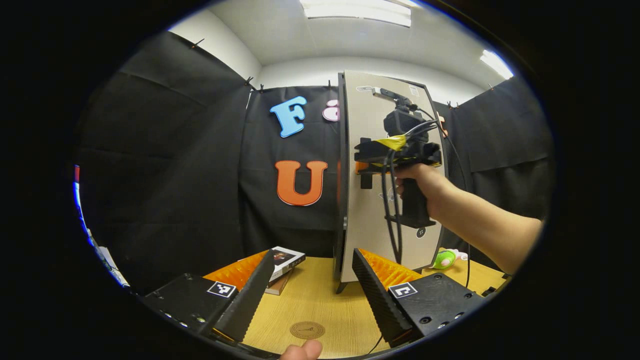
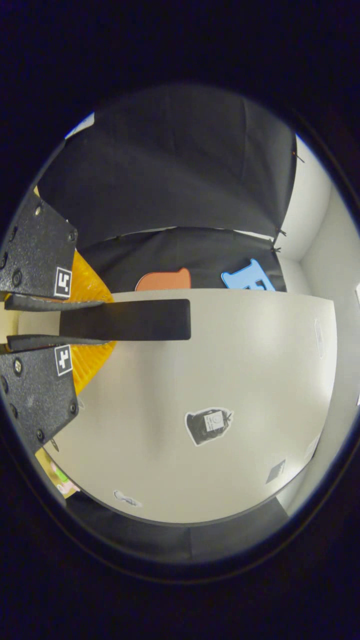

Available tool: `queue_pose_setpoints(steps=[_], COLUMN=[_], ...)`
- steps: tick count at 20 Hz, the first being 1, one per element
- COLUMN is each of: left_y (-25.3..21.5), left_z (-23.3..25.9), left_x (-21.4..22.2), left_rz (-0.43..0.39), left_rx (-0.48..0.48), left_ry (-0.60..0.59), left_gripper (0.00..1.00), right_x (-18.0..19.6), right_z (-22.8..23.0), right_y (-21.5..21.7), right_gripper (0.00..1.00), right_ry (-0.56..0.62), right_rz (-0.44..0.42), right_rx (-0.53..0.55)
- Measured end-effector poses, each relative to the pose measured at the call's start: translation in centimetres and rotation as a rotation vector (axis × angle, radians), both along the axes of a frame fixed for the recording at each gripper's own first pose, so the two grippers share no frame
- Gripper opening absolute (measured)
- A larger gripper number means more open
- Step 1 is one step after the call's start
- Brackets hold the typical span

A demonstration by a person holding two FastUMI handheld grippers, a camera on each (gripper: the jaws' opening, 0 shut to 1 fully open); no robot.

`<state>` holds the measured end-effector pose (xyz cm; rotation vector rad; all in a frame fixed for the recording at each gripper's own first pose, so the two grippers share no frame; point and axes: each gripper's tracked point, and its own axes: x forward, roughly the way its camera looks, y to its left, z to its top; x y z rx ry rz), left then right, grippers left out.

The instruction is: Open the cabinet door with the right hand, grasp the bottle in the cabinet with the left hand and place it on the coaster, then close the cabinet door with the right hand.

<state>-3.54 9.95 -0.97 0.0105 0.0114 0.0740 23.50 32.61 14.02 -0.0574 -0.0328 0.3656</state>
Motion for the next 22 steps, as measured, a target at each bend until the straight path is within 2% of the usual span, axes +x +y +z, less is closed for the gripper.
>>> queue_pose_setpoints(steps=[5, 14, 22], left_y=[-1.4, -4.8, -8.6], left_z=[0.6, 1.2, 1.2], left_x=[-0.4, -1.2, -1.8], left_rz=[-0.027, -0.079, -0.132], left_rx=[-0.002, 0.009, -0.004], left_ry=[-0.012, -0.032, -0.025], left_gripper=[0.95, 0.95, 0.95], right_x=[-4.6, -10.0, -14.2], right_z=[0.0, 0.0, 0.1], right_y=[-2.0, -6.4, -12.7], right_gripper=[0.21, 0.21, 0.20], right_ry=[0.000, 0.007, -0.010], right_rz=[0.075, 0.094, 0.014], right_rx=[0.007, -0.012, 0.001])
